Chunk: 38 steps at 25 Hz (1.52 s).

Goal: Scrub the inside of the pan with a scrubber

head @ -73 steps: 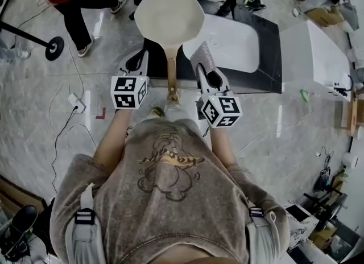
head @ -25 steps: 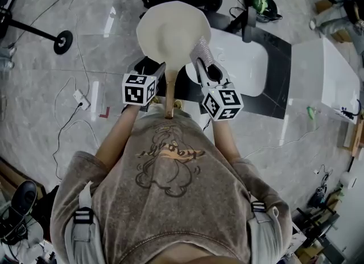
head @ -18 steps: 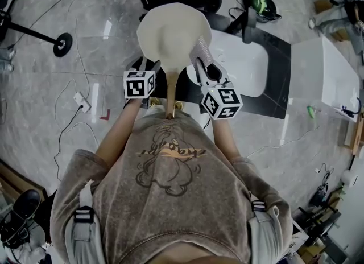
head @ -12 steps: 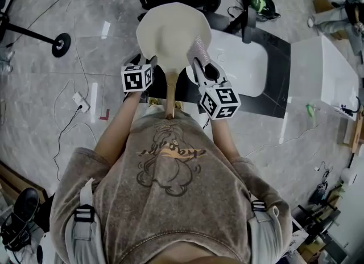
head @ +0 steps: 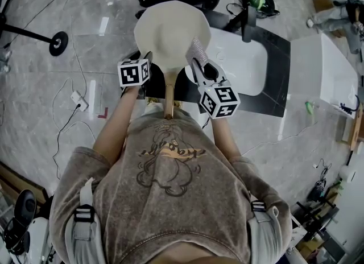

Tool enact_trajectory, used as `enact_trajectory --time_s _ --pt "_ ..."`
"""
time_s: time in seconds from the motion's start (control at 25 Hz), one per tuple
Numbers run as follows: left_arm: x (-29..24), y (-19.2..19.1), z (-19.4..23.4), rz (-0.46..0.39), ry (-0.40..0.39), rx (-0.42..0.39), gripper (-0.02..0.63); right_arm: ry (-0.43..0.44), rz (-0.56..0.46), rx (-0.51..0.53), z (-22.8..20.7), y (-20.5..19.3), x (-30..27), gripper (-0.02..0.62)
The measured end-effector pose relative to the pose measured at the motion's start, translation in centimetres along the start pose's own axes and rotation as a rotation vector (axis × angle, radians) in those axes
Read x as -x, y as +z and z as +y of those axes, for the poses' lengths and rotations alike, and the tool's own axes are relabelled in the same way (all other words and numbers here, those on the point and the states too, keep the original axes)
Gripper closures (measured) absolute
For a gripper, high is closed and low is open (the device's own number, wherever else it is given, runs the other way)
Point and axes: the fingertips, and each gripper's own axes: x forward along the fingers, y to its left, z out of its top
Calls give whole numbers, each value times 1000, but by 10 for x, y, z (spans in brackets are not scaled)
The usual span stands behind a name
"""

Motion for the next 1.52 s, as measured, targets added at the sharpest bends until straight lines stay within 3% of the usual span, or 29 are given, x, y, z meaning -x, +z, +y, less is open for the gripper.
enact_trajectory --time_s 0.16,0.52,0.76,1.08,1.52 --pt "-1 -1 1 46 7 28 440 49 44 39 4 -6 -14 511" --pt "0 -1 1 73 17 39 449 281 190 276 27 -4 -88 511" --pt "-1 0 1 83 14 47 457 416 323 384 48 -27 -135 511" --pt "-2 0 3 84 9 64 466 502 471 516 69 -64 -181 509" --pt "-2 0 4 102 -7 73 471 498 490 558 77 -68 -221 511"
